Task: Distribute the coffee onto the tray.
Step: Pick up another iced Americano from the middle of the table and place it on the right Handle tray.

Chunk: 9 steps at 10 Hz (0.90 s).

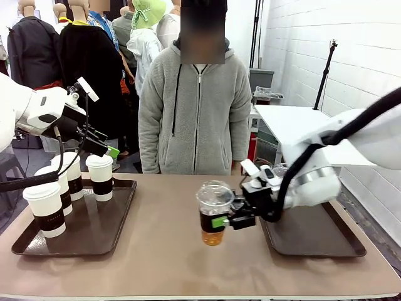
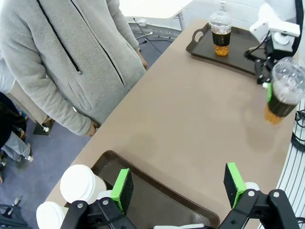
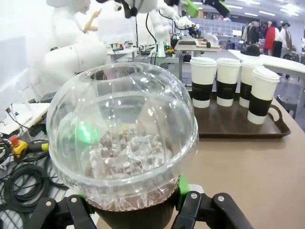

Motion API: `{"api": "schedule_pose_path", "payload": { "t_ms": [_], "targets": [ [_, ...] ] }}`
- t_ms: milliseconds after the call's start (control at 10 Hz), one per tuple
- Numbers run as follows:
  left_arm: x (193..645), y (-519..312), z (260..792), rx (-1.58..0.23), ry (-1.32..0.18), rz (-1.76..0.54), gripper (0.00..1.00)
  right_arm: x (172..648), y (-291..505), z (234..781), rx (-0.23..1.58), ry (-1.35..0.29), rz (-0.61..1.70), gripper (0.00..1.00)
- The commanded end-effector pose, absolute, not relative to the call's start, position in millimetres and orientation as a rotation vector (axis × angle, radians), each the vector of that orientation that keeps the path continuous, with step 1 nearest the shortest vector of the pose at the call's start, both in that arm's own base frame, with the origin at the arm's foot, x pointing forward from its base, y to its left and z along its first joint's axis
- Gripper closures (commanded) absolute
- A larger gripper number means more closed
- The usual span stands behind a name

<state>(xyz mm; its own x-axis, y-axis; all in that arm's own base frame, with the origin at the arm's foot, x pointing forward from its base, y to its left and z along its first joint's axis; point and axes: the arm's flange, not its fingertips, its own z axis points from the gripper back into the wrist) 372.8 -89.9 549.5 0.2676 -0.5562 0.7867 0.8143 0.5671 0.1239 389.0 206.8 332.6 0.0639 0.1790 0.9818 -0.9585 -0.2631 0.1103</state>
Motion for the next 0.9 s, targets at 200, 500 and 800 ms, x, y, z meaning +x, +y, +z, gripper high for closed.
{"api": "schedule_pose_path", "payload": {
  "t_ms": [200, 500, 800],
  "targets": [
    [375, -87, 547, -0.339, -0.903, -0.962, 0.00, 361, 143, 347, 1.293, -0.903, 1.355, 0.27],
    [375, -87, 547, -0.339, -0.903, -0.962, 0.00, 366, 149, 337, 1.292, -0.890, 1.371, 0.27],
    [375, -87, 547, -0.339, -0.903, -0.962, 0.00, 366, 149, 337, 1.292, -0.890, 1.371, 0.27]
  ]
}}
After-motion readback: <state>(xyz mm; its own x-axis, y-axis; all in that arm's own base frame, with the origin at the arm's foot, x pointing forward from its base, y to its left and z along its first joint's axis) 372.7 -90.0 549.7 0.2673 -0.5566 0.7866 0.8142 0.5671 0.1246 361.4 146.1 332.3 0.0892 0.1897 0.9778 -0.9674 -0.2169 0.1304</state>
